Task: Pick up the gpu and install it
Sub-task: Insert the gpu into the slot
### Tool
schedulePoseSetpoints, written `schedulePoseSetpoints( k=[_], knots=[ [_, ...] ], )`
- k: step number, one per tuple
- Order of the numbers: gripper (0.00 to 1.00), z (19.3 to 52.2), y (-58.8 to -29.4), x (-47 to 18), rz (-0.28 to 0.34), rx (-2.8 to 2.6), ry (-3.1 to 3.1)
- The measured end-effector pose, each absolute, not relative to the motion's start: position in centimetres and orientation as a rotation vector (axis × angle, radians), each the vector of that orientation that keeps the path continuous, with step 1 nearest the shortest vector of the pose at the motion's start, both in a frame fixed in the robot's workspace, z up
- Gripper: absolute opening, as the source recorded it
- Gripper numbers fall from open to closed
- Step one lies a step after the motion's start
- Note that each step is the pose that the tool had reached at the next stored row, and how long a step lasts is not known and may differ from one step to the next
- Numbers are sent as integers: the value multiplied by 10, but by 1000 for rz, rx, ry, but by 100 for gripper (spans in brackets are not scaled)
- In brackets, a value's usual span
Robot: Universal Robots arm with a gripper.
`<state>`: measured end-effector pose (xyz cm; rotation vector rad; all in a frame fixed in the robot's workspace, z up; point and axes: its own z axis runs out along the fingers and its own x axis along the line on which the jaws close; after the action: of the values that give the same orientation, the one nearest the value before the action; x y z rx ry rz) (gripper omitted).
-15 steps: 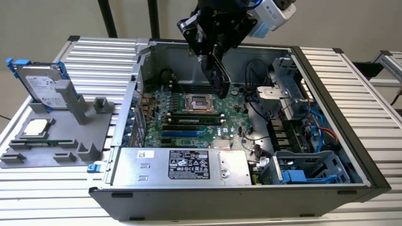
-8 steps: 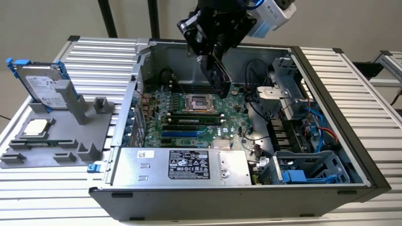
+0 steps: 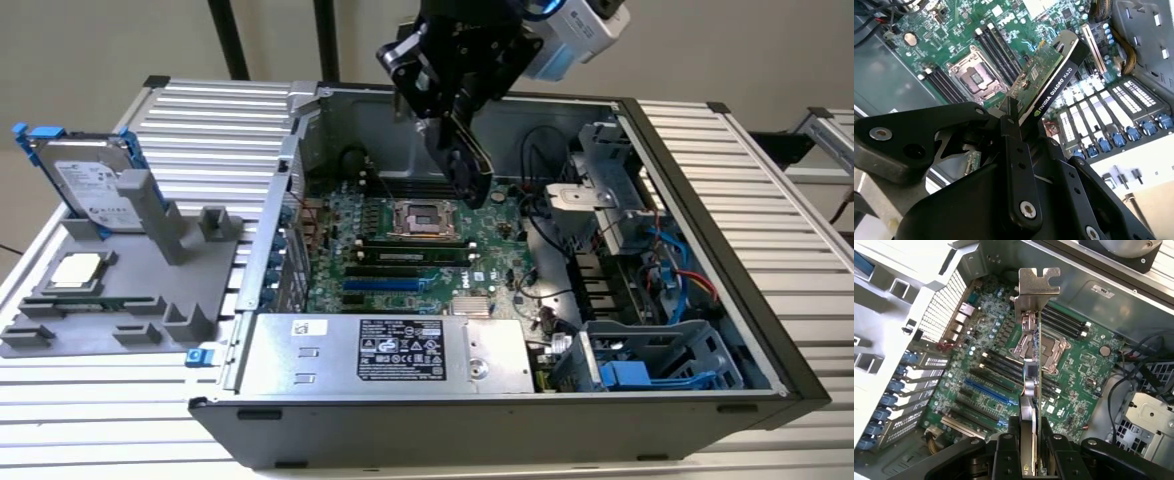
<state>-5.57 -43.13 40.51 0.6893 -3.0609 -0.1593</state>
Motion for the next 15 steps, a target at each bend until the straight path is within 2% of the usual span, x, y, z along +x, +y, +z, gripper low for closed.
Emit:
schedulePoseSetpoints(
  k=[15],
  knots=[
    [0, 405, -431, -56, -156, 849, -3017]
  ],
)
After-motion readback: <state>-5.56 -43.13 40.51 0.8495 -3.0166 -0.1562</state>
